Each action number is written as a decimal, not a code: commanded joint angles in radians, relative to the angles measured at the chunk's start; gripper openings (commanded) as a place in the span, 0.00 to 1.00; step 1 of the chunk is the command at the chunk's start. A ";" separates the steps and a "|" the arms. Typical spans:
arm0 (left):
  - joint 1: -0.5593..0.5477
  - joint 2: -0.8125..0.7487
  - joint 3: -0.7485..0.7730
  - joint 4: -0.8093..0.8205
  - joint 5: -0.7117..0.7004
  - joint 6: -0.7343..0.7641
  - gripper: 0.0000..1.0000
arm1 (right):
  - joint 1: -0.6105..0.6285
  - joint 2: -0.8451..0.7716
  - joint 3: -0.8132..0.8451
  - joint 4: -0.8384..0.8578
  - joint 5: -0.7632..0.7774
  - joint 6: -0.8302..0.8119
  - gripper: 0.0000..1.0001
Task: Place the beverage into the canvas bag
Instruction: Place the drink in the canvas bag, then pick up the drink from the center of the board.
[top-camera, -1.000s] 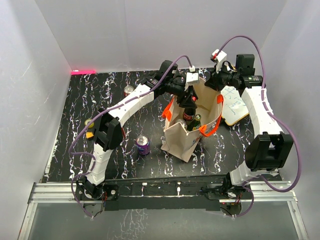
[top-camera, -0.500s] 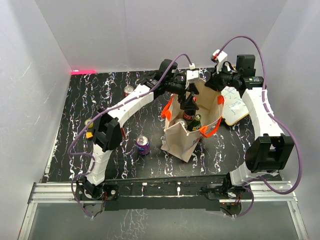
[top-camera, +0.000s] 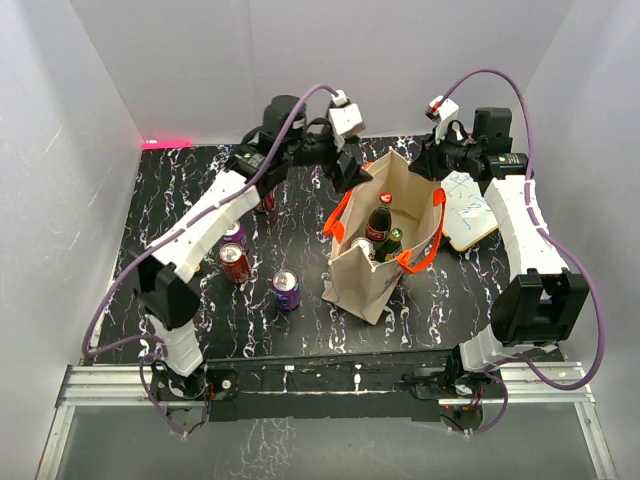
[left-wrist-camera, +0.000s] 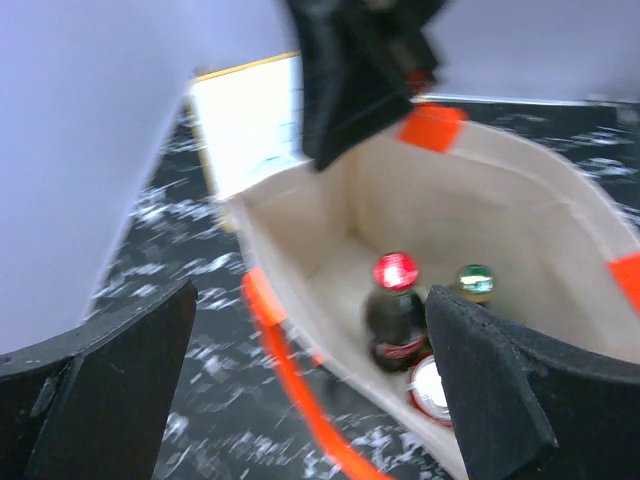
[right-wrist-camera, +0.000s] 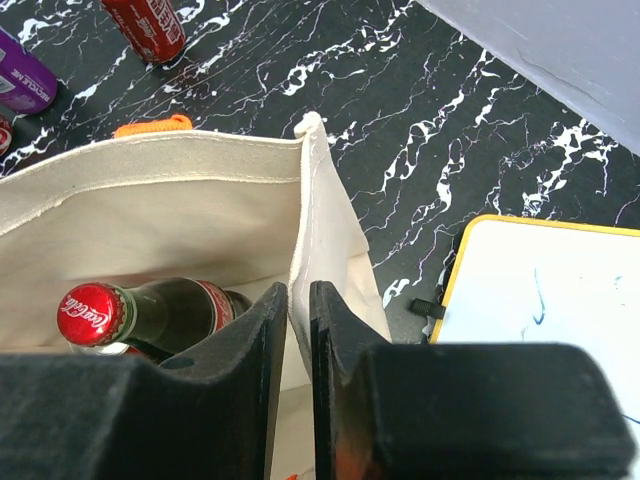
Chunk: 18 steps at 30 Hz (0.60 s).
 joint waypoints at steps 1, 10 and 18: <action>0.029 -0.122 -0.065 0.005 -0.422 -0.018 0.97 | 0.000 -0.043 0.039 0.075 0.002 0.044 0.19; 0.170 -0.161 -0.277 0.010 -0.807 -0.125 0.97 | 0.000 -0.058 0.030 0.078 0.012 0.071 0.19; 0.283 -0.094 -0.312 -0.029 -0.783 -0.264 0.97 | 0.002 -0.060 0.030 0.078 0.021 0.098 0.19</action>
